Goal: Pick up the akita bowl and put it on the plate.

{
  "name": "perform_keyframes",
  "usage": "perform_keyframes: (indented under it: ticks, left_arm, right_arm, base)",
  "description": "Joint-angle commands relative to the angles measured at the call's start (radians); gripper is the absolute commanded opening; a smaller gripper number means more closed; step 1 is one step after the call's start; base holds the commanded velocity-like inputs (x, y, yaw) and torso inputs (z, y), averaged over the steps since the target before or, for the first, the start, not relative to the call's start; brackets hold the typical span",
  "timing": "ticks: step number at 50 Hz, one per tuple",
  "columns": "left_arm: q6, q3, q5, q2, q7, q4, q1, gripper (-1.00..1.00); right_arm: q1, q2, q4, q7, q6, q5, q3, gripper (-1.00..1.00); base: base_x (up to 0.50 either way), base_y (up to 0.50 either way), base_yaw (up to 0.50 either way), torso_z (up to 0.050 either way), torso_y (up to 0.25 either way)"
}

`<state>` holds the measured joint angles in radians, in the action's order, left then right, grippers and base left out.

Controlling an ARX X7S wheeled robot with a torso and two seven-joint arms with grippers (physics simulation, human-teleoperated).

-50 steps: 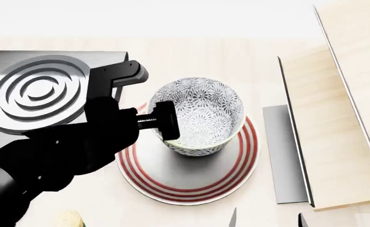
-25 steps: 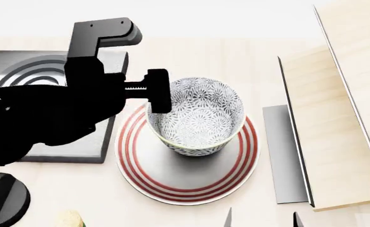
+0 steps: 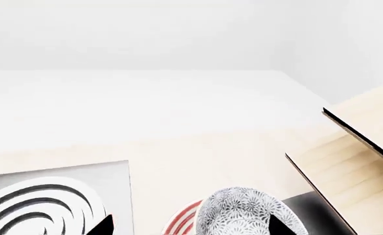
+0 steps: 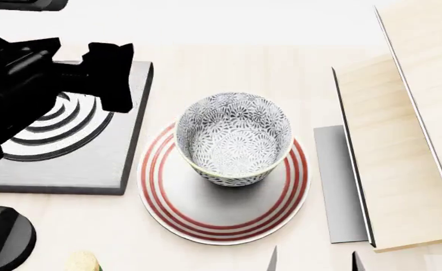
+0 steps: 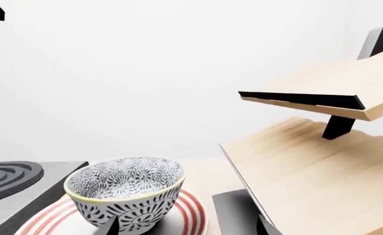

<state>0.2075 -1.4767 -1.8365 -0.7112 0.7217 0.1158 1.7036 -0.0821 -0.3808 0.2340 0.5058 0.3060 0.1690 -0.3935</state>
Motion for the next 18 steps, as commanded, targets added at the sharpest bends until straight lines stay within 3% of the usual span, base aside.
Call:
perform_keyframes:
  ticks: [1,16,18]
  left_arm:
    - [-0.086,0.016,0.150,-0.231,0.138,0.352,-0.040,1.00]
    - [-0.315,0.006,0.492,-0.514,0.237,0.614,-0.232,1.00]
    - [-0.293,0.000,0.510,-0.540,0.258,0.640,-0.232,1.00]
  right_arm:
    - [-0.007,-0.010,0.049,0.017,-0.009,-0.016,0.006,1.00]
    - [-0.045,-0.086,0.387,0.098,-0.164,-0.100,0.083,1.00]
    - [-0.047,-0.095,0.429,0.104,-0.191,-0.108,0.092,1.00]
  base:
    - [0.00,0.00,0.00,0.000,0.000]
    - [0.00,0.00,0.00,0.000,0.000]
    - [0.00,0.00,0.00,0.000,0.000]
